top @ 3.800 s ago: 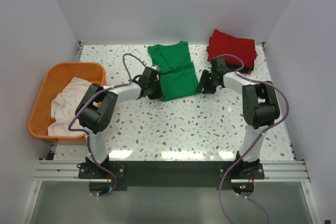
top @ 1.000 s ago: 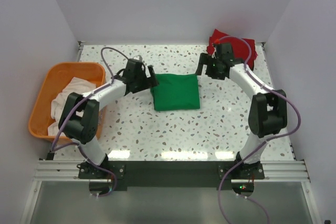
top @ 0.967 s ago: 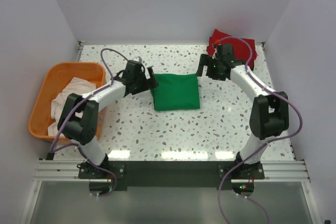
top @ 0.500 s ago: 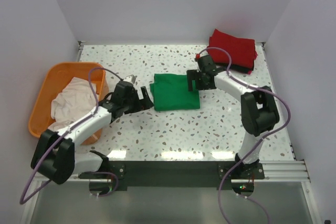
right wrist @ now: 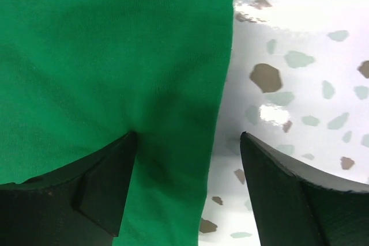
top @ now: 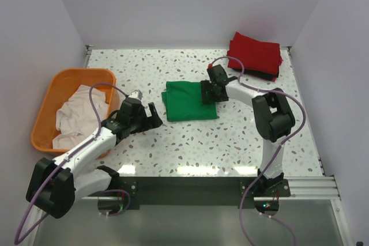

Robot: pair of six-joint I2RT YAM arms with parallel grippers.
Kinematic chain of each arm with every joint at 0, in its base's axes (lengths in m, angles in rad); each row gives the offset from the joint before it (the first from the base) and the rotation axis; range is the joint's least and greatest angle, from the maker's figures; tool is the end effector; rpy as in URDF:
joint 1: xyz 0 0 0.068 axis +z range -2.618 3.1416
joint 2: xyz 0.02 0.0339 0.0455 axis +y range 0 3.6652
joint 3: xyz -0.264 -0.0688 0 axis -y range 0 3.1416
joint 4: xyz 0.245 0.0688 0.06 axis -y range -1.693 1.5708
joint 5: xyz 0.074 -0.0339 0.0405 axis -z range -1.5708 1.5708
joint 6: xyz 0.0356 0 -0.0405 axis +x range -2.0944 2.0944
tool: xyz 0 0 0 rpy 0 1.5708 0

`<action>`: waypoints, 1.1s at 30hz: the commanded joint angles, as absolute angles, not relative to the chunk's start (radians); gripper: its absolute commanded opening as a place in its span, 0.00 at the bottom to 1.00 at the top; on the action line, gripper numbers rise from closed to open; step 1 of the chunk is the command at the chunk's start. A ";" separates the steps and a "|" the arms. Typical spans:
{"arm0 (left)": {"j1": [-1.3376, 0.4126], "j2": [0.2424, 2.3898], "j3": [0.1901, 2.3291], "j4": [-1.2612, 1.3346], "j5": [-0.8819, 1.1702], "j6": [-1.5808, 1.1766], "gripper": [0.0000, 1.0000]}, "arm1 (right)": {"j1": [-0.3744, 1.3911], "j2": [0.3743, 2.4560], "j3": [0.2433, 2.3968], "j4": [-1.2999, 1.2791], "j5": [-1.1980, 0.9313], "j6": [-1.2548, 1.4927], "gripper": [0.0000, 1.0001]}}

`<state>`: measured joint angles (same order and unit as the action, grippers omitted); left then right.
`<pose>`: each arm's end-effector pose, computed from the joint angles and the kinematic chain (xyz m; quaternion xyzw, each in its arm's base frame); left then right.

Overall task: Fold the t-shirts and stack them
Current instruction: Neatly place the folded tshirt to the corner

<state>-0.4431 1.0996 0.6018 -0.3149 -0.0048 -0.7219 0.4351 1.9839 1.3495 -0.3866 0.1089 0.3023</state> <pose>0.1983 -0.0939 0.2049 -0.1300 0.9199 -0.2017 0.3102 0.3789 0.1718 0.1651 -0.0490 0.9599 0.0488 0.2717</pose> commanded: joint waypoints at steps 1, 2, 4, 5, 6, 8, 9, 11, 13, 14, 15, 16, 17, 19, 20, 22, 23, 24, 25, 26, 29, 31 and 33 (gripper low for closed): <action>-0.443 1.112 0.601 -0.292 -0.014 -0.730 1.00 | 0.463 2.008 1.327 -0.337 0.080 0.347 0.75; -0.443 1.115 0.600 -0.290 -0.012 -0.730 1.00 | 0.474 2.023 1.325 -0.336 0.084 0.357 0.69; -0.443 1.117 0.598 -0.293 -0.012 -0.729 1.00 | 0.482 2.039 1.325 -0.331 0.092 0.370 0.62; -0.443 1.118 0.598 -0.293 -0.017 -0.729 1.00 | 0.482 2.057 1.327 -0.331 0.080 0.376 0.58; -0.443 1.117 0.597 -0.296 -0.020 -0.727 1.00 | 0.483 2.065 1.328 -0.333 0.077 0.396 0.54; -0.443 1.117 0.597 -0.304 -0.032 -0.726 1.00 | 0.482 2.075 1.324 -0.319 0.066 0.409 0.43; -0.443 1.117 0.595 -0.304 -0.034 -0.726 1.00 | 0.485 2.083 1.321 -0.311 0.063 0.425 0.38; -0.443 1.117 0.597 -0.304 -0.037 -0.726 1.00 | 0.485 2.088 1.312 -0.290 0.054 0.431 0.31; -0.443 1.118 0.600 -0.307 -0.041 -0.721 1.00 | 0.485 2.085 1.307 -0.279 0.070 0.434 0.09; -0.443 1.121 0.603 -0.310 -0.051 -0.718 1.00 | 0.485 2.079 1.308 -0.278 0.087 0.430 0.00; -0.443 1.120 0.607 -0.314 -0.055 -0.713 1.00 | 0.485 2.072 1.315 -0.282 0.144 0.414 0.00; -0.443 1.121 0.612 -0.322 -0.061 -0.710 1.00 | 0.485 2.053 1.331 -0.293 0.175 0.399 0.00; -0.443 1.123 0.615 -0.328 -0.074 -0.709 1.00 | 0.485 2.040 1.342 -0.299 0.214 0.382 0.00; -0.443 1.126 0.620 -0.337 -0.084 -0.706 1.00 | 0.485 2.004 1.382 -0.317 0.349 0.318 0.00; -0.443 1.129 0.620 -0.341 -0.098 -0.706 1.00 | 0.483 1.996 1.399 -0.325 0.400 0.292 0.00; -0.443 1.134 0.624 -0.345 -0.107 -0.703 1.00 | 0.483 1.980 1.457 -0.344 0.542 0.215 0.00; -0.443 1.137 0.627 -0.348 -0.120 -0.701 1.00 | 0.482 1.979 1.474 -0.342 0.579 0.187 0.00; -0.443 1.141 0.629 -0.353 -0.127 -0.700 1.00 | 0.482 1.976 1.491 -0.341 0.609 0.128 0.00; -0.443 1.143 0.638 -0.362 -0.133 -0.699 1.00 | 0.477 1.974 1.524 -0.334 0.630 0.100 0.00; -0.443 1.149 0.643 -0.367 -0.147 -0.696 1.00 | 0.473 1.979 1.543 -0.334 0.662 0.056 0.00; -0.442 1.163 0.661 -0.383 -0.172 -0.690 1.00 | 0.460 1.999 1.615 -0.331 0.696 -0.026 0.00; -0.442 1.169 0.675 -0.391 -0.182 -0.684 1.00 | 0.450 2.013 1.672 -0.331 0.721 -0.057 0.00; -0.442 1.181 0.686 -0.396 -0.199 -0.677 1.00 | 0.442 2.045 1.721 -0.351 0.747 -0.078 0.00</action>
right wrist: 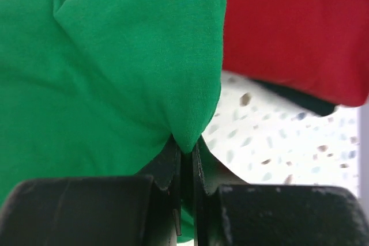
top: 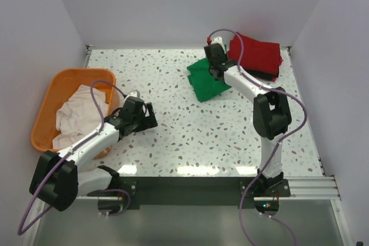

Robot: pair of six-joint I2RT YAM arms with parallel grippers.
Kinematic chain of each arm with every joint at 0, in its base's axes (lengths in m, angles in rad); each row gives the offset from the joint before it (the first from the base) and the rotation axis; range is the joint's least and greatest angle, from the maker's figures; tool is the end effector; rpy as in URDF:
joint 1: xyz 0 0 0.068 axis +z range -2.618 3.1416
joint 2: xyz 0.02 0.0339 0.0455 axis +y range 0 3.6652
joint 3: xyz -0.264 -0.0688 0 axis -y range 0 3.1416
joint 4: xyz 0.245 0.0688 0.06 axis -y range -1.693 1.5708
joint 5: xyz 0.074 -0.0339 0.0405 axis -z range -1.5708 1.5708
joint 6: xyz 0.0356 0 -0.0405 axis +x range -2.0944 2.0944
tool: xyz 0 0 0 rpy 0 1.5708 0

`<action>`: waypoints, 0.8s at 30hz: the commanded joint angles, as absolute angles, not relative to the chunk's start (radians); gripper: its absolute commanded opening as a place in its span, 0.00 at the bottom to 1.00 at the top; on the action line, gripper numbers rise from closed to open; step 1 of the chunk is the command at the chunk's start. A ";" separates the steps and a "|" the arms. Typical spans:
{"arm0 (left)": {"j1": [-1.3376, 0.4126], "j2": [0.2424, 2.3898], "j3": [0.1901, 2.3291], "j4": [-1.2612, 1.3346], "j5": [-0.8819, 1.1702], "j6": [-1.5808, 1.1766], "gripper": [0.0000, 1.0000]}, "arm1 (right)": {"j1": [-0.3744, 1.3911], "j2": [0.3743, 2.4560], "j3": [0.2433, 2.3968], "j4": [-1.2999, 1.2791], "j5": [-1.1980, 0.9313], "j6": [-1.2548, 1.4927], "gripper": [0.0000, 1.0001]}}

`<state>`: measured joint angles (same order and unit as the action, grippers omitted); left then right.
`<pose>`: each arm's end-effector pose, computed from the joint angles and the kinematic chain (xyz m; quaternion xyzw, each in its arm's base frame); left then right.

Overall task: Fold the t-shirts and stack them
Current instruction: Neatly place the folded tshirt to the corner

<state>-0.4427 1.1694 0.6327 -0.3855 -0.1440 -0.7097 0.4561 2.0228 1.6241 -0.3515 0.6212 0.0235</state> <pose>0.2047 -0.0914 0.1958 -0.1486 0.9340 -0.1160 0.3037 0.4218 0.1839 0.2410 -0.0683 0.8789 -0.1820 0.4355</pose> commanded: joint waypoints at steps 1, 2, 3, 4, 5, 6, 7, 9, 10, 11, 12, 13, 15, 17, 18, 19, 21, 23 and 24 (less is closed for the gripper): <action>-0.442 1.186 0.693 -0.397 -0.204 -0.678 1.00 | 0.431 2.054 1.771 -0.376 0.759 -0.080 0.00; -0.442 1.195 0.696 -0.397 -0.209 -0.675 1.00 | 0.428 2.065 1.791 -0.382 0.771 -0.095 0.00; -0.442 1.201 0.699 -0.396 -0.207 -0.672 1.00 | 0.422 2.078 1.810 -0.385 0.800 -0.104 0.00; -0.442 1.206 0.706 -0.393 -0.210 -0.670 1.00 | 0.410 2.085 1.845 -0.391 0.810 -0.109 0.00; -0.442 1.218 0.709 -0.391 -0.210 -0.670 1.00 | 0.402 2.091 1.865 -0.397 0.814 -0.117 0.00; -0.442 1.224 0.712 -0.390 -0.210 -0.672 1.00 | 0.394 2.095 1.885 -0.403 0.815 -0.118 0.00; -0.442 1.229 0.716 -0.385 -0.210 -0.672 1.00 | 0.378 2.106 1.919 -0.411 0.816 -0.120 0.00; -0.442 1.241 0.716 -0.379 -0.207 -0.672 1.00 | 0.362 2.117 1.951 -0.417 0.813 -0.130 0.00; -0.442 1.249 0.715 -0.379 -0.206 -0.672 1.00 | 0.350 2.126 1.982 -0.422 0.813 -0.133 0.00; -0.442 1.250 0.715 -0.377 -0.203 -0.672 1.00 | 0.342 2.131 1.999 -0.425 0.813 -0.144 0.00; -0.442 1.250 0.713 -0.374 -0.202 -0.670 1.00 | 0.334 2.135 2.014 -0.428 0.811 -0.147 0.00; -0.442 1.249 0.712 -0.373 -0.198 -0.670 1.00 | 0.322 2.141 2.043 -0.431 0.805 -0.150 0.00; -0.442 1.244 0.710 -0.365 -0.184 -0.663 1.00 | 0.307 2.143 2.078 -0.436 0.784 -0.152 0.00; -0.442 1.233 0.704 -0.361 -0.178 -0.661 1.00 | 0.299 2.149 2.112 -0.455 0.759 -0.146 0.00; -0.442 1.227 0.701 -0.356 -0.178 -0.660 1.00 | 0.296 2.151 2.129 -0.465 0.753 -0.141 0.00; -0.442 1.221 0.700 -0.356 -0.175 -0.661 1.00 | 0.292 2.149 2.149 -0.469 0.747 -0.143 0.00; -0.442 1.215 0.701 -0.360 -0.173 -0.652 1.00 | 0.285 2.143 2.167 -0.474 0.707 -0.147 0.00; -0.442 1.210 0.707 -0.373 -0.201 -0.647 1.00 | 0.279 2.143 2.209 -0.494 0.710 -0.144 0.00; -0.442 1.206 0.715 -0.386 -0.210 -0.646 1.00 | 0.278 2.148 2.226 -0.508 0.709 -0.140 0.00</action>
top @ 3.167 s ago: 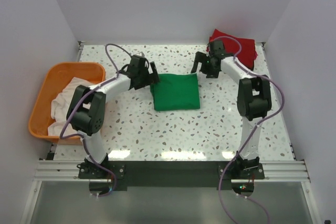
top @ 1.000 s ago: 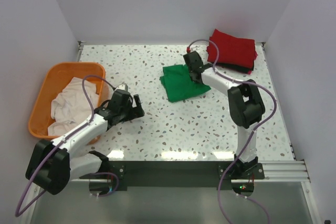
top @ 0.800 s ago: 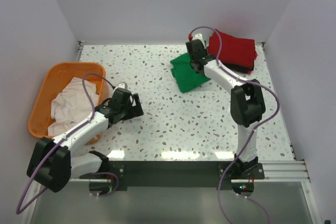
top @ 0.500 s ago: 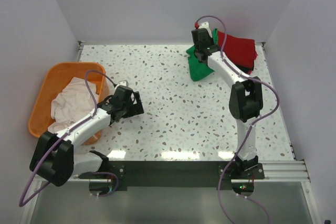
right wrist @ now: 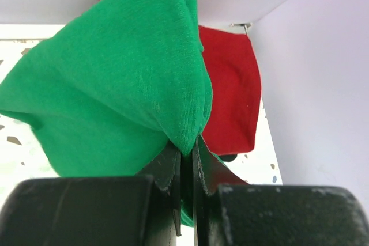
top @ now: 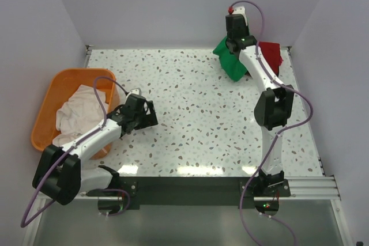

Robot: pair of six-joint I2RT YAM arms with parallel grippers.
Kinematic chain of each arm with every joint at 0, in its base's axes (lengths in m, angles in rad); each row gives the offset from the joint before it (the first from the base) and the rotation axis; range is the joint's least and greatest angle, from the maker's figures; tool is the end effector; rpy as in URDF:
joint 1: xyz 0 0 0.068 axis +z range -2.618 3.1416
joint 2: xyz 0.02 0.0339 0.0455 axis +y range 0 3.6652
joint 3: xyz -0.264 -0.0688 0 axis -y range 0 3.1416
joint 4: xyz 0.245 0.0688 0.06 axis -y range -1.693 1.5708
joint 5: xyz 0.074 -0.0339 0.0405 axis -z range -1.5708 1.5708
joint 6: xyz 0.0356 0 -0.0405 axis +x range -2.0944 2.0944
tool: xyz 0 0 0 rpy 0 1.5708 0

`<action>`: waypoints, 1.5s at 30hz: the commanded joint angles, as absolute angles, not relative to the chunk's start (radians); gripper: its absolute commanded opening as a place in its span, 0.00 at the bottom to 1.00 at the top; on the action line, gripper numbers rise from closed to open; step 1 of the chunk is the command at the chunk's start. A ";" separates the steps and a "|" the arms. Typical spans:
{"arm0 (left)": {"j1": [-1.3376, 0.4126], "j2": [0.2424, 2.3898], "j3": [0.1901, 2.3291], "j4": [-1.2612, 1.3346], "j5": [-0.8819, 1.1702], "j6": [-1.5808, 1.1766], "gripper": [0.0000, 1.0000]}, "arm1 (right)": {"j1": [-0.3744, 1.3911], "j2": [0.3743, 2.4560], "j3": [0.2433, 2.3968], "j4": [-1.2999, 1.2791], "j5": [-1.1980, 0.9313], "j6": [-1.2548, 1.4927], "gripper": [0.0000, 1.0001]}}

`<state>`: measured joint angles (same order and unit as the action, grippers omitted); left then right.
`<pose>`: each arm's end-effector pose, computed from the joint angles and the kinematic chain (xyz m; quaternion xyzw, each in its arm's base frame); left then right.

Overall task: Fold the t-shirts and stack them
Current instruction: Neatly place the folded tshirt to the corner

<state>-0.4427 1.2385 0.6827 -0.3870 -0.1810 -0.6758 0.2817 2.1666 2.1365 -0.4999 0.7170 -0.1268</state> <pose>0.2175 -0.0960 0.1965 -0.1379 0.9375 -0.0903 0.3063 0.4886 0.1170 0.3336 0.0060 0.8310 -0.2675 0.4878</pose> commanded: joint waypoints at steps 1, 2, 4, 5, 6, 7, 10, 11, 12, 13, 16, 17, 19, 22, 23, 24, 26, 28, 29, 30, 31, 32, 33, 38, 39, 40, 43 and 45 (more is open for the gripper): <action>-0.442 1.200 0.715 -0.390 -0.213 -0.644 1.00 | 0.272 2.151 2.256 -0.520 0.706 -0.135 0.00; -0.442 1.189 0.716 -0.393 -0.215 -0.644 1.00 | 0.268 2.152 2.270 -0.526 0.697 -0.124 0.00; -0.440 1.171 0.716 -0.394 -0.213 -0.641 1.00 | 0.256 2.158 2.314 -0.549 0.673 -0.106 0.00; -0.440 1.164 0.716 -0.394 -0.215 -0.644 1.00 | 0.253 2.161 2.327 -0.554 0.669 -0.089 0.00; -0.440 1.161 0.718 -0.396 -0.216 -0.644 1.00 | 0.249 2.163 2.348 -0.557 0.661 -0.081 0.00; -0.440 1.155 0.718 -0.396 -0.221 -0.644 1.00 | 0.245 2.166 2.359 -0.558 0.658 -0.069 0.00; -0.440 1.155 0.722 -0.399 -0.221 -0.646 1.00 | 0.235 2.181 2.414 -0.558 0.635 -0.051 0.00; -0.440 1.158 0.724 -0.397 -0.224 -0.647 1.00 | 0.232 2.184 2.425 -0.551 0.635 -0.046 0.00; -0.440 1.160 0.727 -0.399 -0.224 -0.650 1.00 | 0.226 2.186 2.440 -0.534 0.635 -0.041 0.00; -0.440 1.167 0.729 -0.399 -0.224 -0.653 1.00 | 0.219 2.192 2.448 -0.528 0.634 -0.031 0.00; -0.440 1.183 0.733 -0.388 -0.218 -0.657 1.00 | 0.183 2.198 2.477 -0.523 0.572 0.050 0.00; -0.440 1.187 0.736 -0.387 -0.218 -0.661 1.00 | 0.172 2.201 2.480 -0.523 0.543 0.092 0.00; -0.440 1.207 0.744 -0.387 -0.216 -0.660 1.00 | 0.141 2.206 2.474 -0.528 0.523 0.130 0.00; -0.440 1.227 0.755 -0.387 -0.215 -0.660 1.00 | 0.086 2.215 2.436 -0.537 0.477 0.231 0.00; -0.440 1.230 0.756 -0.387 -0.213 -0.661 1.00 | 0.069 2.217 2.422 -0.538 0.462 0.254 0.00; -0.440 1.235 0.759 -0.385 -0.216 -0.661 1.00 | 0.039 2.218 2.390 -0.532 0.437 0.274 0.00; -0.440 1.241 0.761 -0.383 -0.213 -0.661 1.00 | 0.008 2.229 2.372 -0.531 0.410 0.319 0.00; -0.440 1.247 0.761 -0.383 -0.213 -0.663 1.00 | -0.044 2.262 2.370 -0.538 0.373 0.340 0.00; -0.440 1.246 0.762 -0.385 -0.215 -0.666 1.00 | -0.060 2.279 2.373 -0.543 0.353 0.360 0.00; -0.440 1.246 0.761 -0.384 -0.215 -0.664 1.00 | -0.083 2.305 2.375 -0.552 0.332 0.365 0.00; -0.440 1.249 0.761 -0.382 -0.215 -0.666 1.00 | -0.092 2.322 2.378 -0.563 0.310 0.371 0.00; -0.440 1.249 0.762 -0.383 -0.215 -0.664 1.00 | -0.100 2.332 2.376 -0.574 0.320 0.382 0.00; -0.440 1.250 0.768 -0.385 -0.216 -0.664 1.00 | -0.110 2.338 2.356 -0.584 0.334 0.390 0.01; -0.440 1.258 0.787 -0.397 -0.219 -0.663 1.00 | -0.152 2.349 2.298 -0.577 0.252 0.417 0.51; -0.440 1.256 0.790 -0.399 -0.219 -0.661 1.00 | -0.158 2.345 2.295 -0.583 0.255 0.417 0.75; -0.440 1.255 0.792 -0.402 -0.219 -0.663 1.00 | -0.161 2.326 2.293 -0.581 0.255 0.410 0.82; -0.440 1.247 0.799 -0.407 -0.215 -0.666 1.00 | -0.161 2.283 2.298 -0.586 0.242 0.393 0.99; -0.440 1.238 0.804 -0.407 -0.203 -0.664 1.00 | -0.161 2.220 2.296 -0.601 0.239 0.377 0.99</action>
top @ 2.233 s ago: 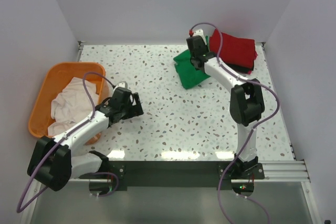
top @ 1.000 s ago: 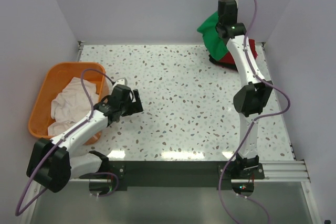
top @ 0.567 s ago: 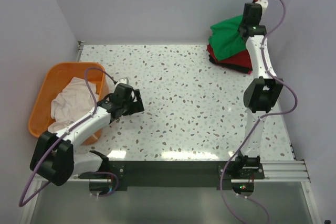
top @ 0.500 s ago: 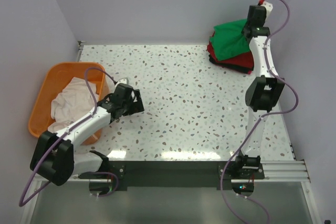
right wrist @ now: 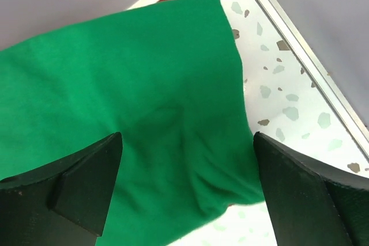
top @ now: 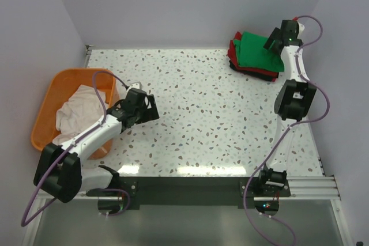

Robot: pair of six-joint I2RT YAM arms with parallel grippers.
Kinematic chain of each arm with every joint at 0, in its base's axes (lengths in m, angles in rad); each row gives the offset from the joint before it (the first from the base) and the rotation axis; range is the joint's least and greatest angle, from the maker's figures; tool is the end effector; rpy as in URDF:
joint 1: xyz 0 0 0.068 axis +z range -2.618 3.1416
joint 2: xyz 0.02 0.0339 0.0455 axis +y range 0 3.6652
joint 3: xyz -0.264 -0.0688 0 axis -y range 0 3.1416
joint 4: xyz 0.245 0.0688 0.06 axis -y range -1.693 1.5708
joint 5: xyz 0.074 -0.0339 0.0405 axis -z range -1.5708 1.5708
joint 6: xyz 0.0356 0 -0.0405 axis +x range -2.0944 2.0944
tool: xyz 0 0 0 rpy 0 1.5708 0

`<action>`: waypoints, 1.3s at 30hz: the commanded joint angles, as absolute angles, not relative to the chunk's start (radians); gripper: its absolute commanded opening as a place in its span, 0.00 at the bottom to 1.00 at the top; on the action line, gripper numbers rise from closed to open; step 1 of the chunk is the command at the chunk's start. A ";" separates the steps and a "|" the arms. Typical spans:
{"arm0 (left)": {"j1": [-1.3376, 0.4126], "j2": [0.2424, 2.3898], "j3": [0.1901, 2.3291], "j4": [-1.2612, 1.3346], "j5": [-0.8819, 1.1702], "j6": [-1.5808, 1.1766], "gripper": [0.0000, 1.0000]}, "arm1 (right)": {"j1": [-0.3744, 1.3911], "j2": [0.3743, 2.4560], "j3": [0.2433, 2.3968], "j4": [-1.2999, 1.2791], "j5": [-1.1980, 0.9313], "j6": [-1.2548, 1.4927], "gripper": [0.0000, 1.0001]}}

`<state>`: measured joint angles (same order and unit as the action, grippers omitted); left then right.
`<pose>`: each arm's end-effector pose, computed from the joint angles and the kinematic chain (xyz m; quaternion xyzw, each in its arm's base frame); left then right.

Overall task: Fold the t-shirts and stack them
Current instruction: Neatly place the folded tshirt to the corner

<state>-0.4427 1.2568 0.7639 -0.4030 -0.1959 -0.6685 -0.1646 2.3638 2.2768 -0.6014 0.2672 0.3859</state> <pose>0.2295 -0.1012 0.2165 -0.1380 0.9295 -0.0954 0.3286 0.5322 -0.0979 0.2684 0.2983 0.8470 -0.0730 0.4339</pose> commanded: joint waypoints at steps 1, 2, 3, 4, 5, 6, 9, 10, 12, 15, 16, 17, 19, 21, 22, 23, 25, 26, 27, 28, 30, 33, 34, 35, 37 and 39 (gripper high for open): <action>-0.440 1.229 0.805 -0.407 -0.196 -0.666 1.00 | -0.161 2.197 2.295 -0.610 0.238 0.370 0.99; -0.440 1.223 0.808 -0.407 -0.192 -0.666 1.00 | -0.161 2.174 2.287 -0.620 0.236 0.362 0.99; -0.440 1.218 0.808 -0.407 -0.190 -0.666 1.00 | -0.158 2.108 2.251 -0.618 0.233 0.356 0.99; -0.440 1.203 0.807 -0.407 -0.187 -0.664 1.00 | -0.158 2.073 2.221 -0.618 0.207 0.353 0.99; -0.440 1.194 0.805 -0.407 -0.177 -0.658 1.00 | -0.160 2.024 2.182 -0.605 0.183 0.338 0.99; -0.440 1.187 0.804 -0.403 -0.172 -0.657 1.00 | -0.160 1.925 2.061 -0.553 0.148 0.325 0.99; -0.440 1.149 0.799 -0.402 -0.158 -0.657 1.00 | -0.144 1.676 1.772 -0.453 0.032 0.305 0.99; -0.440 1.131 0.796 -0.400 -0.156 -0.657 1.00 | -0.135 1.614 1.703 -0.439 0.032 0.305 0.99; -0.442 1.112 0.790 -0.408 -0.156 -0.657 1.00 | -0.088 1.490 1.520 -0.425 0.051 0.279 0.99; -0.442 1.068 0.769 -0.423 -0.161 -0.663 1.00 | -0.013 1.262 1.296 -0.478 0.070 0.270 0.99; -0.442 1.059 0.762 -0.426 -0.161 -0.667 1.00 | -0.008 1.205 1.229 -0.479 0.075 0.276 0.99; -0.442 1.046 0.741 -0.423 -0.160 -0.672 1.00 | 0.021 1.075 1.162 -0.474 0.055 0.303 0.99; -0.440 1.011 0.720 -0.419 -0.146 -0.667 1.00 | 0.023 0.953 0.958 -0.436 0.026 0.336 0.99; -0.442 0.985 0.695 -0.423 -0.144 -0.663 1.00 | 0.023 0.823 0.826 -0.484 0.002 0.340 0.99; -0.442 0.979 0.689 -0.426 -0.144 -0.660 1.00 | 0.023 0.792 0.793 -0.504 0.003 0.348 0.99; -0.442 0.976 0.680 -0.436 -0.138 -0.655 1.00 | 0.023 0.732 0.761 -0.517 0.002 0.356 0.99; -0.440 0.962 0.669 -0.443 -0.140 -0.652 1.00 | 0.023 0.686 0.678 -0.519 0.002 0.380 0.99; -0.442 0.957 0.658 -0.448 -0.141 -0.653 1.00 | 0.023 0.664 0.654 -0.514 0.002 0.388 0.99; -0.442 0.945 0.652 -0.449 -0.144 -0.653 1.00 | 0.023 0.635 0.622 -0.509 -0.018 0.391 0.99; -0.440 0.936 0.647 -0.451 -0.149 -0.655 1.00 | 0.021 0.624 0.614 -0.512 -0.009 0.397 0.99; -0.442 0.913 0.631 -0.453 -0.155 -0.660 1.00 | 0.023 0.608 0.621 -0.540 0.027 0.408 0.99; -0.440 0.882 0.620 -0.452 -0.160 -0.672 1.00 | 0.023 0.606 0.638 -0.566 0.077 0.422 0.99; -0.442 0.874 0.615 -0.449 -0.155 -0.673 1.00 | 0.023 0.606 0.638 -0.565 0.075 0.423 0.99; -0.442 0.868 0.612 -0.451 -0.153 -0.676 1.00 | 0.023 0.610 0.637 -0.563 0.071 0.422 0.99; -0.442 0.850 0.617 -0.459 -0.156 -0.676 1.00 | 0.023 0.621 0.638 -0.563 0.066 0.422 0.99; -0.442 0.842 0.624 -0.480 -0.163 -0.673 1.00 | 0.021 0.630 0.644 -0.571 0.080 0.426 0.99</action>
<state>-0.4427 0.8635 0.6193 -0.4622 -0.1513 -0.6697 0.0254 0.6205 0.6067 -0.5697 0.0471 0.4053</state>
